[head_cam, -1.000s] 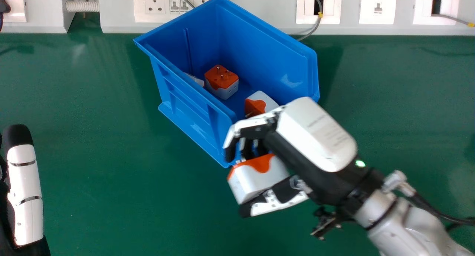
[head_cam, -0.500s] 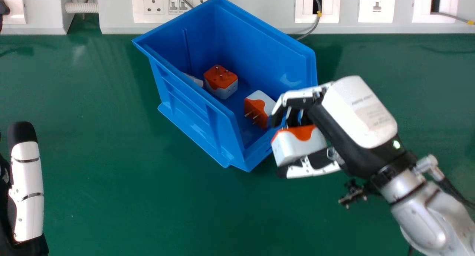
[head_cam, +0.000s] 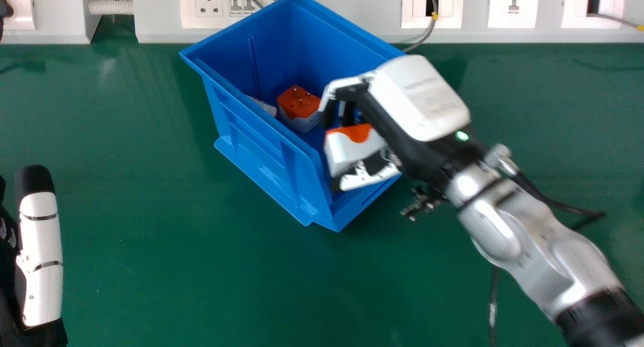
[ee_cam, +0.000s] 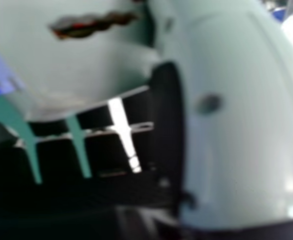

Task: Pick all objects and put in blue box

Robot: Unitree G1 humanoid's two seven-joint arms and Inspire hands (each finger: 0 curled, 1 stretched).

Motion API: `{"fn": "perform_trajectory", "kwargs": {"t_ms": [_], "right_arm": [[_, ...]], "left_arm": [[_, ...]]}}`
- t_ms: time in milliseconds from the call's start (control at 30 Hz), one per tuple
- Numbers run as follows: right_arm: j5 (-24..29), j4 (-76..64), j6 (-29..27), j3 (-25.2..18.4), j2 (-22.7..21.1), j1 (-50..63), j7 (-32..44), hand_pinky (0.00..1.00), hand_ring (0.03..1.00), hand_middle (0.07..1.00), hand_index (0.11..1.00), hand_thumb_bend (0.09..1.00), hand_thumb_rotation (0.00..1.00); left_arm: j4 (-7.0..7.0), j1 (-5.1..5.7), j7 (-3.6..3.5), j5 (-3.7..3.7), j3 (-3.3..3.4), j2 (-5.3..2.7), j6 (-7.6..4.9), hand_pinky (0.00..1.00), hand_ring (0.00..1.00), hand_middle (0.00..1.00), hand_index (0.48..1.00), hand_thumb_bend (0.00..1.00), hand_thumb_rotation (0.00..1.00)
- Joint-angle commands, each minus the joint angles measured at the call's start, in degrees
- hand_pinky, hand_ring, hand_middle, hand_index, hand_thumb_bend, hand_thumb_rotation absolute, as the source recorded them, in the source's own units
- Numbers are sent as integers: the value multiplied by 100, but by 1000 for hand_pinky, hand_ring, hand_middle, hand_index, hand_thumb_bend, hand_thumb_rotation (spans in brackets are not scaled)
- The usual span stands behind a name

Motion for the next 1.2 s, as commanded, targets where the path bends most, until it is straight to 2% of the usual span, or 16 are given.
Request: {"fn": "perform_trajectory", "kwargs": {"t_ms": [0,133,167,300,400,467,600,700,800,900,967,1167], "right_arm": [[-52,375,58,126,159,-615,-249,131,181,252,471,484,150],[-163,1289,210,425,439,-1306,-471,147,203,277,472,486,147],[-187,1492,263,500,501,-1469,-480,159,218,293,473,486,147],[-153,2247,314,703,725,-2025,-665,186,250,331,475,487,147],[-105,2649,442,787,841,-2340,-646,200,276,358,476,488,146],[-52,2850,533,823,904,-2505,-570,223,309,386,477,486,146],[-42,3104,570,911,979,-2681,-668,227,319,399,479,486,145],[-43,3176,571,974,1001,-2726,-731,242,338,419,480,486,144],[-42,3236,557,1028,1027,-2752,-759,246,344,432,481,486,142],[-38,3295,543,1083,1048,-2783,-753,264,367,459,485,489,138],[-39,3344,582,1112,1072,-2814,-721,277,380,470,487,491,135],[-143,3360,971,1252,1172,-2792,-674,310,390,473,487,499,152]], "left_arm": [[-105,47,-23,18,8,42,-65,1000,1000,1000,991,539,826],[-92,71,-51,13,16,37,-121,1000,1000,1000,989,508,825],[-91,79,-54,16,18,35,-137,1000,1000,1000,988,527,825],[-144,123,-66,4,22,12,-115,1000,1000,1000,992,539,827],[-214,165,-25,50,8,-48,-77,1000,1000,994,987,518,832],[-223,177,-17,43,14,-62,-74,1000,1000,987,981,514,831],[-183,152,-32,-24,21,-61,-120,1000,1000,980,984,503,820],[-191,143,-14,-17,22,-79,-95,1000,1000,979,985,504,813],[-187,137,-31,-44,39,-60,-92,1000,1000,981,985,512,816],[-190,131,-28,10,58,-39,-79,1000,1000,984,986,504,828],[-185,123,-48,-31,51,-34,-87,1000,1000,988,987,494,822],[-229,107,-32,-57,29,-74,-18,1000,1000,984,982,487,812]]}}
